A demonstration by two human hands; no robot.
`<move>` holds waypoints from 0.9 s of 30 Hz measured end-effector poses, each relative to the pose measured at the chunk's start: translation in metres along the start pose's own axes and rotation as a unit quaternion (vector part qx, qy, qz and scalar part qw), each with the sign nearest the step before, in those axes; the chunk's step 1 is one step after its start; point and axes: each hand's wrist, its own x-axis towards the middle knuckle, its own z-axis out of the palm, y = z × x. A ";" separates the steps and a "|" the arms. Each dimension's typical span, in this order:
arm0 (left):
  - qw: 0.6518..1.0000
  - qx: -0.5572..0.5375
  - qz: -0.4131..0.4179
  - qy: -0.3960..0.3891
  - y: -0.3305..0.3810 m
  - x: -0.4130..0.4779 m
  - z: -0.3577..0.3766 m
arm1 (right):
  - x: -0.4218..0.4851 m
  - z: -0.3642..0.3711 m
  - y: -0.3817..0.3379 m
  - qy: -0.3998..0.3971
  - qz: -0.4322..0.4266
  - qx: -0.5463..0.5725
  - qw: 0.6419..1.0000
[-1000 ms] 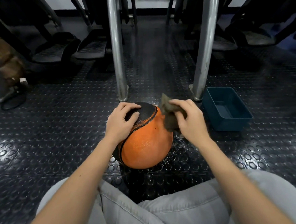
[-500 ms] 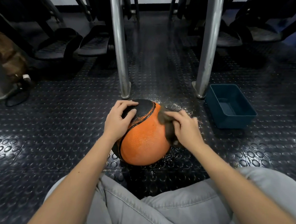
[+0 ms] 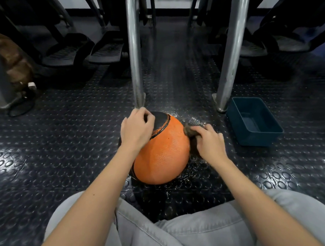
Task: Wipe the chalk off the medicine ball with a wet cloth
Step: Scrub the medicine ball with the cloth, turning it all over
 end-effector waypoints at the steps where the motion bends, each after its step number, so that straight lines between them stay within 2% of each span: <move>1: 1.000 0.011 -0.013 0.009 0.006 -0.001 0.005 | 0.000 -0.004 -0.006 0.030 -0.007 0.041 0.999; 4: 0.999 0.033 -0.005 0.038 0.007 -0.009 0.017 | -0.004 -0.017 -0.021 0.153 -0.113 0.126 0.974; 7: 0.999 0.015 -0.001 0.048 0.002 -0.010 0.018 | -0.015 -0.004 -0.020 0.158 -0.226 0.078 0.958; 8: 0.999 0.007 -0.003 0.047 0.001 -0.009 0.017 | -0.016 0.003 -0.017 0.139 -0.219 0.061 0.964; 11: 0.999 0.004 -0.006 0.039 0.000 -0.009 0.015 | -0.006 0.006 -0.002 0.052 -0.086 0.014 0.995; 13: 0.999 0.006 -0.003 0.039 -0.002 -0.010 0.013 | 0.003 0.000 0.007 0.044 -0.036 -0.013 0.998; 15: 0.999 0.003 -0.002 0.041 -0.006 -0.010 0.011 | 0.005 -0.010 -0.004 0.105 -0.059 0.042 0.992; 17: 0.999 -0.002 0.001 0.039 -0.010 -0.010 0.008 | 0.003 -0.013 -0.022 0.154 -0.140 0.113 0.972; 20: 0.999 -0.018 -0.001 0.031 -0.013 -0.010 0.005 | -0.008 -0.001 -0.029 0.111 -0.250 0.149 0.950; 23: 0.999 -0.026 -0.005 0.021 -0.011 -0.009 0.007 | -0.007 0.000 -0.012 0.048 -0.233 0.179 0.955; 25: 1.000 -0.026 -0.002 0.015 -0.004 -0.008 0.010 | -0.005 -0.008 -0.001 0.020 -0.195 0.189 0.962; 27: 1.000 -0.018 0.006 0.002 0.005 -0.006 0.013 | 0.000 -0.013 0.014 -0.010 -0.137 0.148 0.979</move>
